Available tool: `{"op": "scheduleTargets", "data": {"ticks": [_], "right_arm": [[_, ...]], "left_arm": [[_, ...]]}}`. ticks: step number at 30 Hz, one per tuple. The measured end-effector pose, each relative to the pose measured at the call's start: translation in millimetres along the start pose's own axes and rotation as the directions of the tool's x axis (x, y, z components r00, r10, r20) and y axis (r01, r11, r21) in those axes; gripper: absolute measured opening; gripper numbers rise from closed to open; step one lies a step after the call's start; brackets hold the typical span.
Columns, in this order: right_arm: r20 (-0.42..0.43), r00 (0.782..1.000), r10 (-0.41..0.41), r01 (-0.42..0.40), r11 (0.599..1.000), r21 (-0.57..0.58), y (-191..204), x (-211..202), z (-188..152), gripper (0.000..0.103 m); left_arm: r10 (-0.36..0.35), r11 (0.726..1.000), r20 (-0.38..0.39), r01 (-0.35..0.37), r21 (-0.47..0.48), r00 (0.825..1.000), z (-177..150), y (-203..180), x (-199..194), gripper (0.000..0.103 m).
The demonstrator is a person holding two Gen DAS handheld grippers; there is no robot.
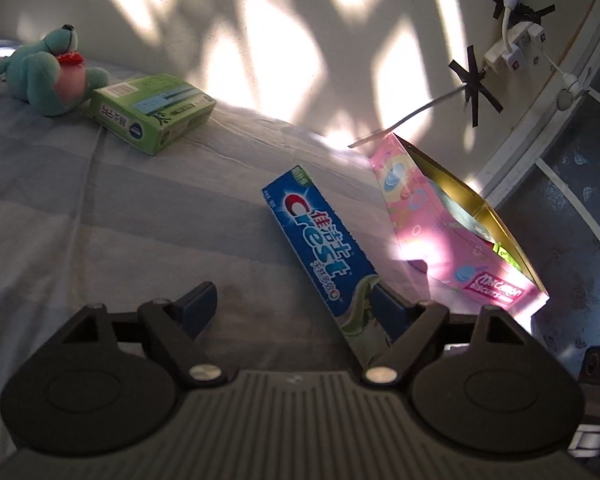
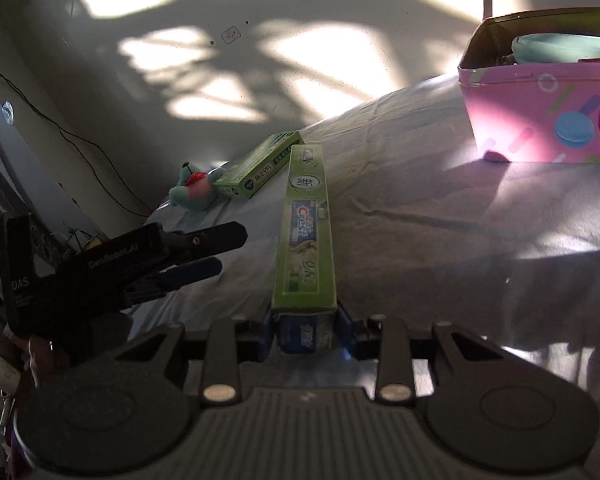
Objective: Organize objects
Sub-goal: 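Grasp the Crest toothpaste box with the right gripper and drop it in the tin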
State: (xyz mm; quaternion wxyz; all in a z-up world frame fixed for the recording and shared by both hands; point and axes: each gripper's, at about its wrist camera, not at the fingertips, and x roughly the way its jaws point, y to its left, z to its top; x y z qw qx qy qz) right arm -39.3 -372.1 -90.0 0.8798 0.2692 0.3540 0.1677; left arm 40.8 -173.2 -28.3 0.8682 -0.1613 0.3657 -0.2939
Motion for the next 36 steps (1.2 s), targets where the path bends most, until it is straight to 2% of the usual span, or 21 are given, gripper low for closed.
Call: {"op": "scheduleTargets", "data": {"ticks": [2, 5, 6, 7, 8, 10, 14, 17, 19, 23, 30, 31, 32, 34, 35, 36], "right_arm": [[0.002, 0.998, 0.064, -0.064, 0.995, 0.071, -12, -8, -6, 0.031], [0.014, 0.997, 0.08, -0.081, 0.995, 0.064, -16, -11, -7, 0.03], [0.018, 0.997, 0.074, -0.075, 0.996, 0.043, -13, -13, -7, 0.031], [0.024, 0.998, 0.065, -0.065, 0.998, 0.017, -10, -15, -8, 0.031], [0.033, 0.998, 0.054, -0.054, 0.998, -0.011, -7, -18, -8, 0.031], [0.064, 0.997, 0.04, -0.037, 0.998, -0.051, -3, -25, -9, 0.03], [0.192, 0.981, 0.016, 0.001, 0.996, -0.087, -6, -51, 0, 0.031], [0.312, 0.95, -0.03, 0.067, 0.992, -0.109, -10, -67, 14, 0.031], [0.389, 0.918, -0.079, 0.127, 0.987, -0.099, -16, -75, 29, 0.031], [0.464, 0.867, -0.18, 0.21, 0.978, -0.013, -39, -73, 65, 0.031], [0.483, 0.835, -0.264, 0.23, 0.964, 0.13, -92, -58, 116, 0.031], [0.492, 0.827, -0.273, 0.236, 0.962, 0.138, -95, -55, 119, 0.031], [0.517, 0.807, -0.285, 0.254, 0.958, 0.131, -95, -55, 119, 0.03], [0.571, 0.749, -0.337, 0.349, 0.933, 0.093, -86, -58, 113, 0.048], [0.596, 0.722, -0.351, 0.379, 0.922, 0.083, -83, -60, 111, 0.065], [0.62, 0.699, -0.357, 0.393, 0.916, 0.083, -82, -63, 109, 0.073]], "left_arm": [[-0.026, 0.999, -0.039, 0.025, -0.033, 0.999, -4, -10, 9, 0.093], [-0.037, 0.999, -0.08, 0.036, -0.015, 0.996, -11, -34, 20, 0.095], [-0.02, 1.0, -0.095, 0.021, 0.007, 0.995, -14, -43, 25, 0.094], [0.014, 0.999, -0.095, -0.01, 0.037, 0.995, -17, -52, 29, 0.089], [0.039, 0.997, -0.094, -0.032, 0.07, 0.995, -19, -60, 31, 0.065], [0.075, 0.992, -0.097, -0.065, 0.105, 0.992, -17, -72, 35, 0.063], [0.039, 0.986, -0.061, -0.029, 0.164, 0.997, 2, -106, 41, 0.06], [0.024, 0.961, -0.021, -0.017, 0.276, 1.0, 22, -152, 56, 0.06], [0.005, 0.933, 0.003, -0.006, 0.359, 1.0, 33, -181, 73, 0.06], [-0.003, 0.899, -0.016, 0.01, 0.437, 1.0, 55, -217, 124, 0.061], [-0.007, 0.942, -0.145, 0.055, 0.331, 0.989, 90, -230, 193, 0.062], [0.0, 0.945, -0.155, 0.051, 0.324, 0.988, 92, -230, 198, 0.064], [0.007, 0.946, -0.155, 0.044, 0.322, 0.988, 92, -231, 200, 0.067], [0.021, 0.93, -0.115, 0.023, 0.366, 0.993, 91, -238, 196, 0.071], [0.028, 0.915, -0.087, 0.01, 0.403, 0.996, 89, -243, 192, 0.074], [0.031, 0.903, -0.069, 0.001, 0.429, 0.997, 86, -247, 187, 0.075]]}}
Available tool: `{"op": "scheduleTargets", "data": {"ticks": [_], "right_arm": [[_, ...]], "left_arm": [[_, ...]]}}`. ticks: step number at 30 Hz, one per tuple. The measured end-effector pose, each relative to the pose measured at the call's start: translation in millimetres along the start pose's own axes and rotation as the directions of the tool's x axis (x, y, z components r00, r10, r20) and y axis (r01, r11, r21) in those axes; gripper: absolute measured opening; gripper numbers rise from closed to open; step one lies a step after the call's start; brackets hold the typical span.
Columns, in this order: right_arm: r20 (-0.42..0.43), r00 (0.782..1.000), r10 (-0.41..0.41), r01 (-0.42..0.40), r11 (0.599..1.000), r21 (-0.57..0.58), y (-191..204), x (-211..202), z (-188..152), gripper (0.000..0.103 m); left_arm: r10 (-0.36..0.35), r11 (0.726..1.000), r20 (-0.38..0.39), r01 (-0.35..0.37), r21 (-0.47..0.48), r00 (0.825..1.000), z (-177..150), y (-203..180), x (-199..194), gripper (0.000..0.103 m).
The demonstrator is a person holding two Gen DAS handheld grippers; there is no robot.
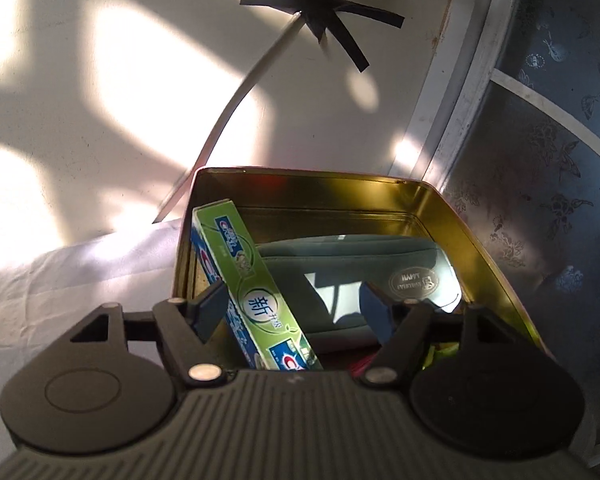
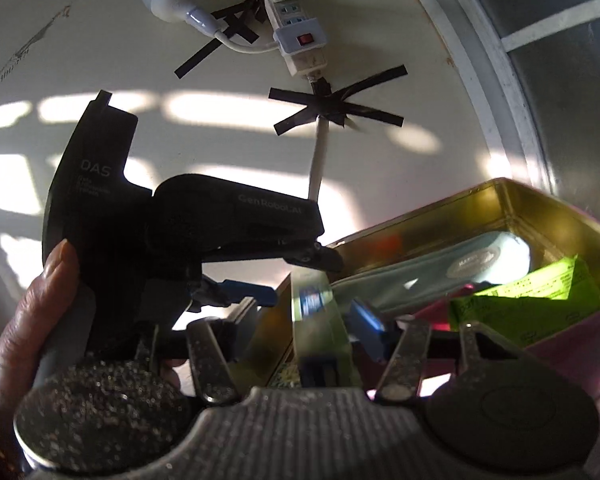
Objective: Organize objects
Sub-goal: 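Grasp the Crest toothpaste box with the right gripper and drop it in the tin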
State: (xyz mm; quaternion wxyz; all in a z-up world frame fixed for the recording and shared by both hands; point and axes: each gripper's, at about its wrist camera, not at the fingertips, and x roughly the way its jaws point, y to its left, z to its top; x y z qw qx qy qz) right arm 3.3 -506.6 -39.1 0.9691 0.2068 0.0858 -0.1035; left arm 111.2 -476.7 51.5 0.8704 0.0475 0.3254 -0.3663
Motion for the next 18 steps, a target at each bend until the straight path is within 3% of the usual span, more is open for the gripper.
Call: {"op": "scheduleTargets", "data": {"ticks": [7, 13, 18], "right_arm": [[0.038, 0.999, -0.03, 0.031, 0.999, -0.033, 0, -9, -2, 0.068], [0.058, 0.996, -0.069, 0.074, 0.994, -0.076, 5, -18, -11, 0.067], [0.065, 0.997, -0.051, 0.06, 0.987, -0.147, 24, -26, -21, 0.065]], "left_arm": [[0.056, 0.993, 0.102, -0.066, 0.093, 0.993, -21, -5, -47, 0.076], [0.17, 0.984, 0.183, -0.176, 0.019, 0.968, -63, 36, -98, 0.076], [0.29, 0.957, 0.176, -0.286, -0.05, 0.941, -103, 83, -130, 0.076]]}}
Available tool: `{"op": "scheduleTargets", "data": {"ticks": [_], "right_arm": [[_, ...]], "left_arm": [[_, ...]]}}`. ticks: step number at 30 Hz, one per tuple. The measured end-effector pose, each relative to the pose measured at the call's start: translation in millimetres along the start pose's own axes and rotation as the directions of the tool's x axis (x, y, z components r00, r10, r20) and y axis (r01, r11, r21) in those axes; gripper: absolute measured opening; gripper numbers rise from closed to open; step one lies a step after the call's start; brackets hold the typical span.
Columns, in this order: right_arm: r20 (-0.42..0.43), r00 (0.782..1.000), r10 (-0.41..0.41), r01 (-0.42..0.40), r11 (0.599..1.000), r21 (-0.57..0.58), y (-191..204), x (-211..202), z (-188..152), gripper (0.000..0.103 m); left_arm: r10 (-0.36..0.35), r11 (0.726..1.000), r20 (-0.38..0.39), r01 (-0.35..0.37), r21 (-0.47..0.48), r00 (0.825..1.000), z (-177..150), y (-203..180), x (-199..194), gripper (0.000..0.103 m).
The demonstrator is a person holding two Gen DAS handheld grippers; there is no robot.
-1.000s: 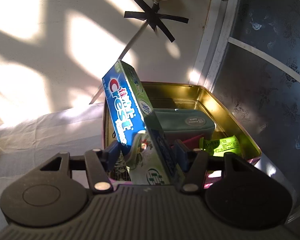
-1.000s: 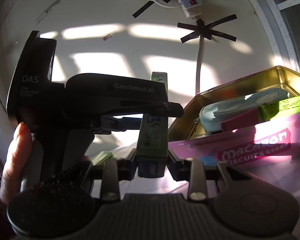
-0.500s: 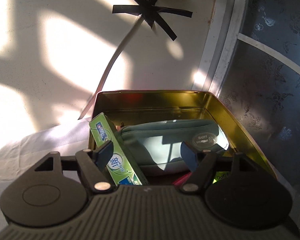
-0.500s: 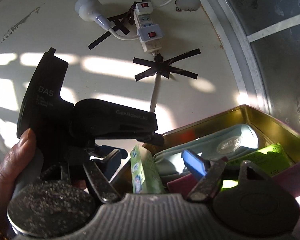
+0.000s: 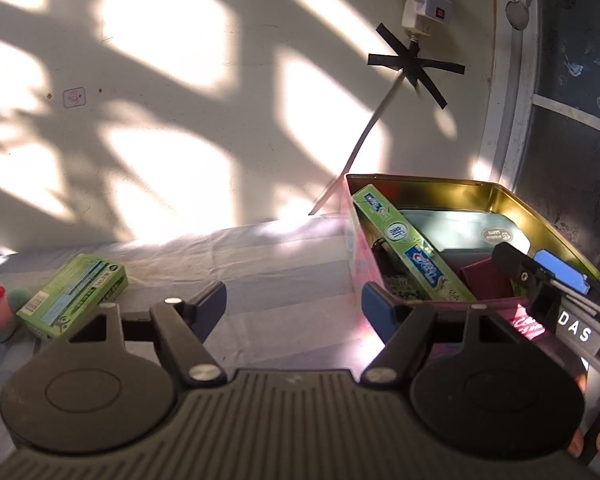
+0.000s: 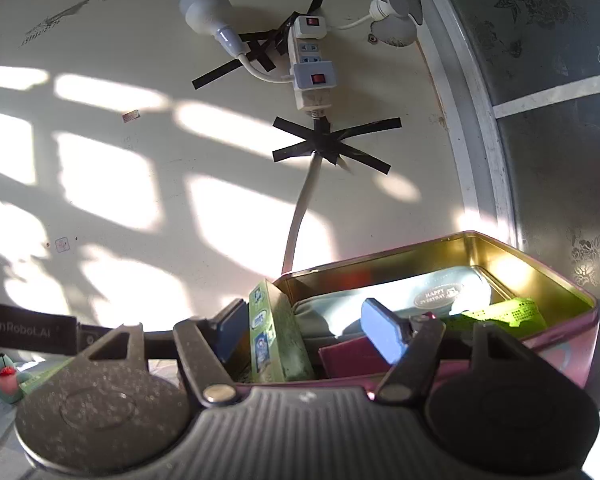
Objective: Organize objects
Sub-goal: 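Move the right gripper to the green tissue box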
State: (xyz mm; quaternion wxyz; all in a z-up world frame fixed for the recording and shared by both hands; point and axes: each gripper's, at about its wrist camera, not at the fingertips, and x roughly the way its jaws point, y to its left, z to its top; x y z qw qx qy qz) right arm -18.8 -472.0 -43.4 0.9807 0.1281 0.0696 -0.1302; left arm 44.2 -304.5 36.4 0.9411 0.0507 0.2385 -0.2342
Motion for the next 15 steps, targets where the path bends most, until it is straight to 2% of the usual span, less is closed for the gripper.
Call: {"op": "scheduleTargets", "data": {"ticks": [4, 8, 15], "right_arm": [[-0.042, 0.996, 0.075, -0.077, 0.995, -0.058, 27, -10, -7, 0.065], [-0.103, 0.979, 0.173, -0.184, 0.977, -0.108, 58, -17, -16, 0.065], [-0.246, 0.934, 0.258, -0.295, 0.947, -0.127, 103, -14, -36, 0.065]], "left_arm": [[0.118, 0.992, -0.061, -0.121, -0.048, 0.991, -25, 44, -3, 0.076], [0.226, 0.969, -0.117, -0.236, -0.078, 0.967, -44, 75, -2, 0.076], [0.299, 0.944, -0.125, -0.312, -0.104, 0.946, -61, 108, -13, 0.076]]}}
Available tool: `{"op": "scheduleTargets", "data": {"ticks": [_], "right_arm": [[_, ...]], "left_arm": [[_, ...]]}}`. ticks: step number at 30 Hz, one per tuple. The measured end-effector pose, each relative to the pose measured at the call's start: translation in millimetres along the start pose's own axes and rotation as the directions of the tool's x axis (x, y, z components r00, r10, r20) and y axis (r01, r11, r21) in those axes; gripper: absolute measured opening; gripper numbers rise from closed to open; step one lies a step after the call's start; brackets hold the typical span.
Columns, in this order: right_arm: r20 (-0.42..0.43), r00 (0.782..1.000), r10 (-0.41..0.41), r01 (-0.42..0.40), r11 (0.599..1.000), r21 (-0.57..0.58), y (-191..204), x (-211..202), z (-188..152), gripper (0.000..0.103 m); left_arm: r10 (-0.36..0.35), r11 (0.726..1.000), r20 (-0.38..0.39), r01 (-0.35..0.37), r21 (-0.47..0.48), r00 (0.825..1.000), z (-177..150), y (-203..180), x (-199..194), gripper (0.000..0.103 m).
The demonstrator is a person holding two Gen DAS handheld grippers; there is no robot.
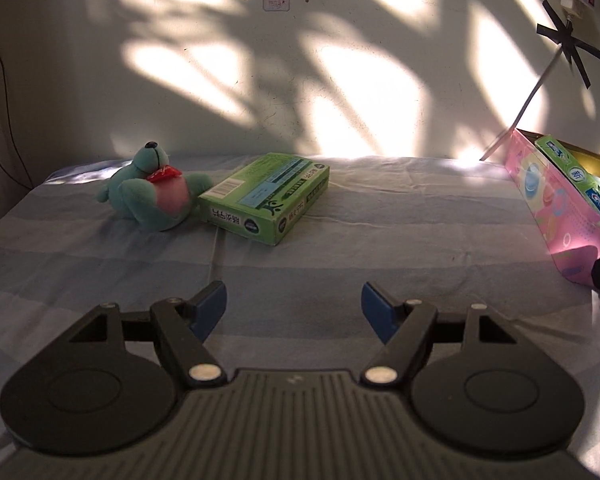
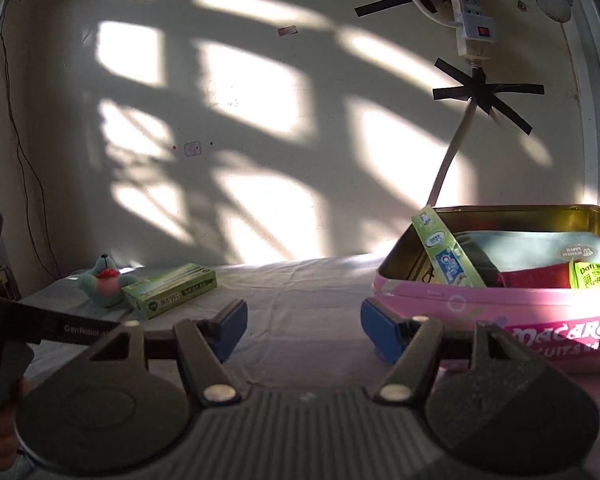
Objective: Organize objects
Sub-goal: 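Move the right gripper to the green tissue box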
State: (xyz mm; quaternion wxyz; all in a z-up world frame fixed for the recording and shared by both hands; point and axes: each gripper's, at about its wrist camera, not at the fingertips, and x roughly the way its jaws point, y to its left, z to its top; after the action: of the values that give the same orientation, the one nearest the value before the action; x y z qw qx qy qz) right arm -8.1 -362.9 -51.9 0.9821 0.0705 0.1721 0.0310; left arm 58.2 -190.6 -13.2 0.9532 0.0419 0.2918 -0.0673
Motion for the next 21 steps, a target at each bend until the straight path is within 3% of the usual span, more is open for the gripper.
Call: {"op": "scheduleTargets", "data": {"ticks": [14, 21], "right_arm": [[-0.137, 0.987, 0.081, -0.091, 0.993, -0.069, 64, 35, -6, 0.065], [-0.198, 0.972, 0.126, -0.151, 0.981, -0.119, 104, 64, -2, 0.065]], "left_arm": [[0.085, 0.994, -0.022, -0.086, -0.07, 0.996, -9, 64, 7, 0.076], [0.179, 0.975, -0.011, -0.179, -0.133, 0.984, -7, 119, 12, 0.076]]}}
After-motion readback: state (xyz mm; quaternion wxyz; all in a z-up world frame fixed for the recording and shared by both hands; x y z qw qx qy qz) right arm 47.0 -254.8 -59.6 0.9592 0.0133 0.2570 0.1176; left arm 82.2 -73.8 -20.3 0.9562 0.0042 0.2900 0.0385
